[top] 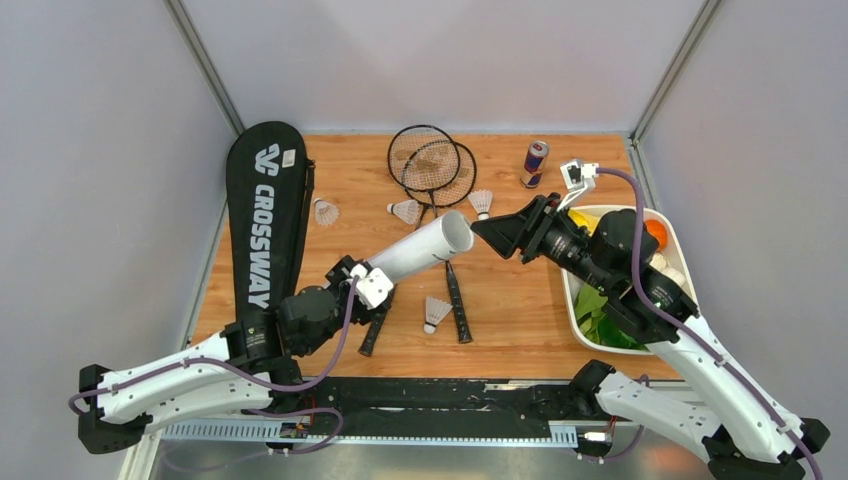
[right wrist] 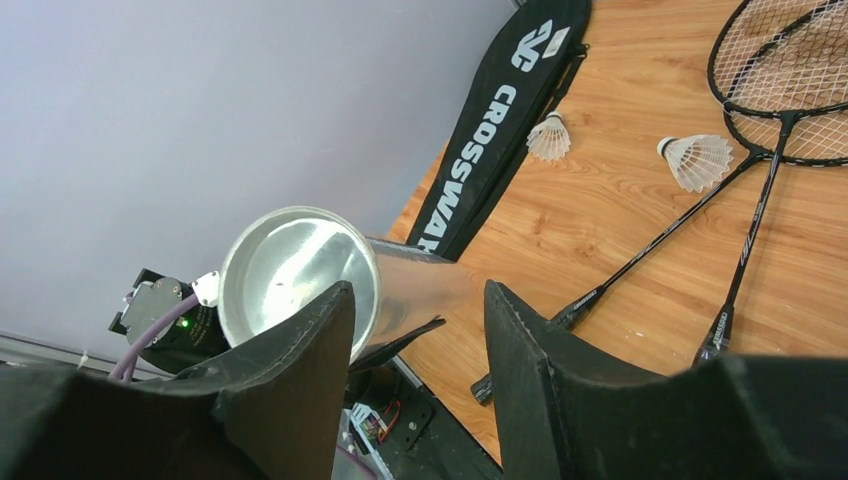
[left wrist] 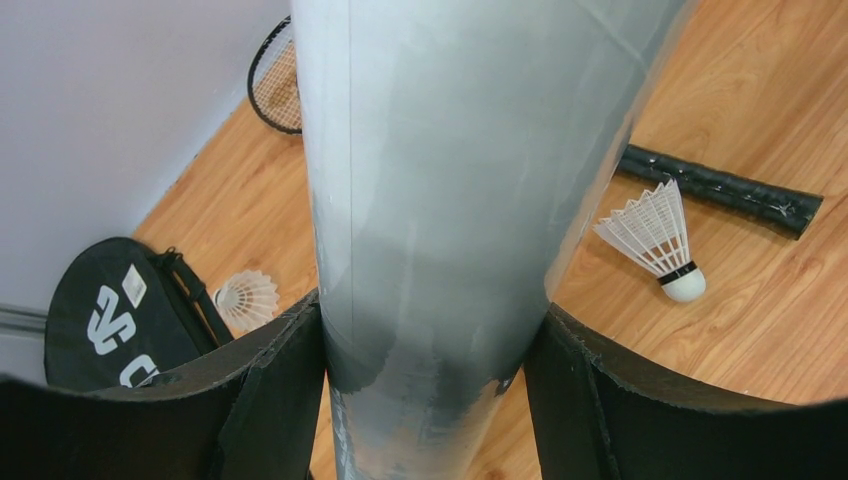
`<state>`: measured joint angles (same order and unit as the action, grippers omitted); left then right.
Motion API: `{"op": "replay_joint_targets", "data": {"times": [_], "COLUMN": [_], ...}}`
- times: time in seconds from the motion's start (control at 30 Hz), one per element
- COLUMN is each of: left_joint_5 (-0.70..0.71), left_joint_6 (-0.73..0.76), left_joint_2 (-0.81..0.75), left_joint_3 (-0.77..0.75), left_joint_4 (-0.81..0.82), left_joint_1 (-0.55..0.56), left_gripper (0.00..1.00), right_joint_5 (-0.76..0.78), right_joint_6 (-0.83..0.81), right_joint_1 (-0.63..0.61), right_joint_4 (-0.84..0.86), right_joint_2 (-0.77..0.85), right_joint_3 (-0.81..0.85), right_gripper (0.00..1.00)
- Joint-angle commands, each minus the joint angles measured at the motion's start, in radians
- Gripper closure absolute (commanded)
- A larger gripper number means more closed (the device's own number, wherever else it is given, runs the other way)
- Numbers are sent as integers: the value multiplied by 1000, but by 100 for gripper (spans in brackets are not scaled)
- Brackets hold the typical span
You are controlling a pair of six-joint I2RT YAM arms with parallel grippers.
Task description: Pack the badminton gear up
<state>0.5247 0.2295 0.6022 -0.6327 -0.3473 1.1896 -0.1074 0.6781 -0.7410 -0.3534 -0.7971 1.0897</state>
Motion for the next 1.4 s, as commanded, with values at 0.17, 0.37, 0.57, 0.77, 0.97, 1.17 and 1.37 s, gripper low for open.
{"op": "replay_joint_targets", "data": {"times": [0.17,0.37,0.57,0.77,0.97,1.17,1.37], "left_joint_5": [-9,0,45,80,89,93,94], "left_joint_6": [6,8,8,10,12,15,22], "left_joint_2": [-39,-29,-31,-39,-39,-34,-28], "left_joint_3": [10,5,9,16,19,23,26], "left_joint_4": [45,39,27,20,18,14,17], "left_joint_1": [-1,-1,-2,-1,-1,-2,-2], "left_gripper": [47,48,49,49,49,50,50], "right_joint_5": [-144,-147,-54,36,57,93,106], "right_joint_6": [-28,-45,-79,-151,-183,-185,-196], "right_joint_1": [-1,-2,0,7,11,12,12], "right_joint_4": [57,71,70,31,-6,-7,-7], "right_joint_2": [-73,-73,-46,-33,-48,-26,-17], "right_joint_3": [33,19,35,112,191,222,255], "right_gripper": [61,88,100,100,100,100,100]}}
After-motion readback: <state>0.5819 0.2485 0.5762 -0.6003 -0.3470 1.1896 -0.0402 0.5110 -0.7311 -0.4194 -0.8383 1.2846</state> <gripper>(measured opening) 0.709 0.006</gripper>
